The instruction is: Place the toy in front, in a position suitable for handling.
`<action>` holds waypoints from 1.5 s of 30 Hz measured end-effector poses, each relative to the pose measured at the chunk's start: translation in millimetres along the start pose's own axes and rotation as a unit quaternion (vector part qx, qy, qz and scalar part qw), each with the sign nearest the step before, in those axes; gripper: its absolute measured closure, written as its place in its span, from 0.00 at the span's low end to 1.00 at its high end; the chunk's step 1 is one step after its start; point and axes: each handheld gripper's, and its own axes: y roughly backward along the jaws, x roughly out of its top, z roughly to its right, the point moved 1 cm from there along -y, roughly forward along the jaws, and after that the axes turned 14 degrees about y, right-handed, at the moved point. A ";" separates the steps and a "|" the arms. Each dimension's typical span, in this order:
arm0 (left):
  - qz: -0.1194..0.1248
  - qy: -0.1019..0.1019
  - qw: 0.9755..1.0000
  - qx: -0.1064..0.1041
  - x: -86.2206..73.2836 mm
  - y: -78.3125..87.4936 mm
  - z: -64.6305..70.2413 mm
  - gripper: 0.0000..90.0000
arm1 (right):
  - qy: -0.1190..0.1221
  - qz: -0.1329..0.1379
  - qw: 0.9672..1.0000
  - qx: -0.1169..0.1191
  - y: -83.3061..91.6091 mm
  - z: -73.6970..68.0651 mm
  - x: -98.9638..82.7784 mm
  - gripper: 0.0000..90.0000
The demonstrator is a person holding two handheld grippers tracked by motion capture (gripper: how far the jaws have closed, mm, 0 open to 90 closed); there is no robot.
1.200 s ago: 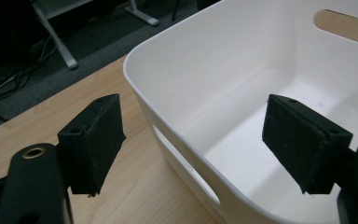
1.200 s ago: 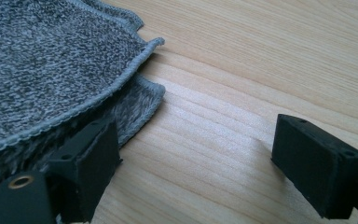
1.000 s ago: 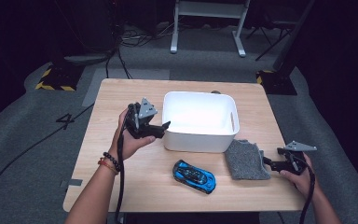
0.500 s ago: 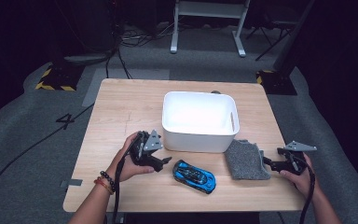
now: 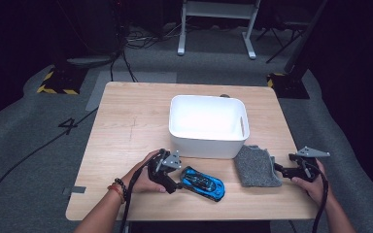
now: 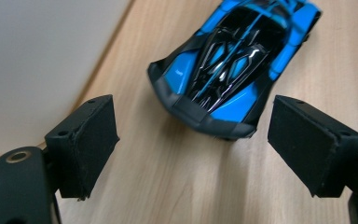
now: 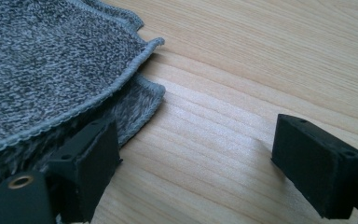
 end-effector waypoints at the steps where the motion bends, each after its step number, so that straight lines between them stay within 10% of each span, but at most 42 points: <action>1: -0.002 -0.001 1.000 -0.002 0.6 -3.0 -0.6 0.18 | 0.000 0.000 1.000 0.000 0.0 0.0 0.0 0.16; 22: -0.039 -0.049 0.996 -0.061 27.7 -47.7 8.2 0.07 | 0.001 0.000 1.000 0.001 -0.1 0.3 0.0 0.16; 35: -0.044 -0.090 0.994 -0.050 22.0 -48.7 14.7 0.22 | 0.001 0.000 1.000 0.001 -0.1 0.2 0.0 0.16; 45: -0.037 -0.072 0.996 -0.034 14.1 -41.4 16.3 0.25 | 0.000 0.000 1.000 0.000 0.0 -0.1 0.0 0.17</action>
